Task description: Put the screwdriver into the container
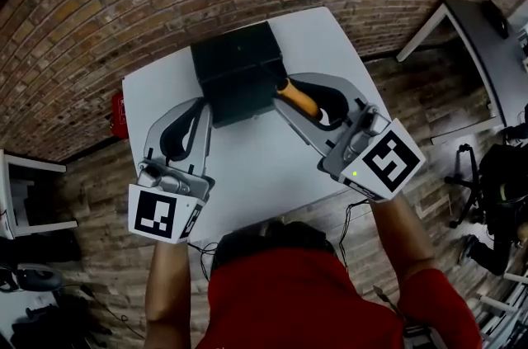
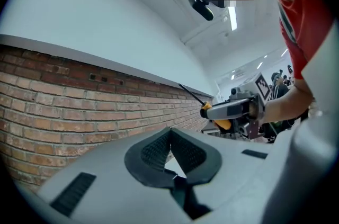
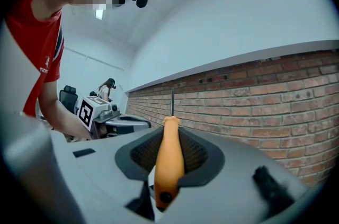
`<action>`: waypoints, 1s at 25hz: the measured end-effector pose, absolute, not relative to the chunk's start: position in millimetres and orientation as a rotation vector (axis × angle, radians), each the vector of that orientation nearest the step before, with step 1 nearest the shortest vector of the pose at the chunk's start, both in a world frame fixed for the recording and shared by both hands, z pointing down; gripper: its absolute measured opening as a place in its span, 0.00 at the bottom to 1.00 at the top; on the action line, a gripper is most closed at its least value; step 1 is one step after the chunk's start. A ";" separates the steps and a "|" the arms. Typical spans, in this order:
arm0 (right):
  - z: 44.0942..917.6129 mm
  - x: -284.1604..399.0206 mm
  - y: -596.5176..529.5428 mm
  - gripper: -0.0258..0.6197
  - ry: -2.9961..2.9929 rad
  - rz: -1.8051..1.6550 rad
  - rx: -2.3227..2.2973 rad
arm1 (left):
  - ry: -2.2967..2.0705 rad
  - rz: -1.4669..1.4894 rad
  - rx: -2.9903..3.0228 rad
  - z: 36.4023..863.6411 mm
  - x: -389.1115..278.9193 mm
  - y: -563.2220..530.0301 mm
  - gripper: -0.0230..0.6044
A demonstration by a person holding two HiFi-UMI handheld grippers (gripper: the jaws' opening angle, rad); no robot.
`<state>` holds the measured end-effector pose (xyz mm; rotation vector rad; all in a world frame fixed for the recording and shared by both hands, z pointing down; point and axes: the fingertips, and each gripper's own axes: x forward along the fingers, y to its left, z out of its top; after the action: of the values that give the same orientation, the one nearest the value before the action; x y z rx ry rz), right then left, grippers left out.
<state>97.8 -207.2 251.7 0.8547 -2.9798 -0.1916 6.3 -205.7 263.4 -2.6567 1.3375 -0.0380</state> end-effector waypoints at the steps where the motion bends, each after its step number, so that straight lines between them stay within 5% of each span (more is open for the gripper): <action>1: 250.9 95.4 -210.0 0.19 -2.984 -0.190 0.847 | 1.344 -0.040 -2.652 262.4 5.3 -207.5 0.06; 25: 288.4 27.2 -244.1 0.19 -2.767 -0.289 0.770 | 1.218 -0.094 -2.719 295.1 -23.7 -250.5 0.06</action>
<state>27.2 -244.1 288.4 0.7696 -2.7669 -0.2885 -23.7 -250.5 295.1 -2.7189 1.2185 -0.0939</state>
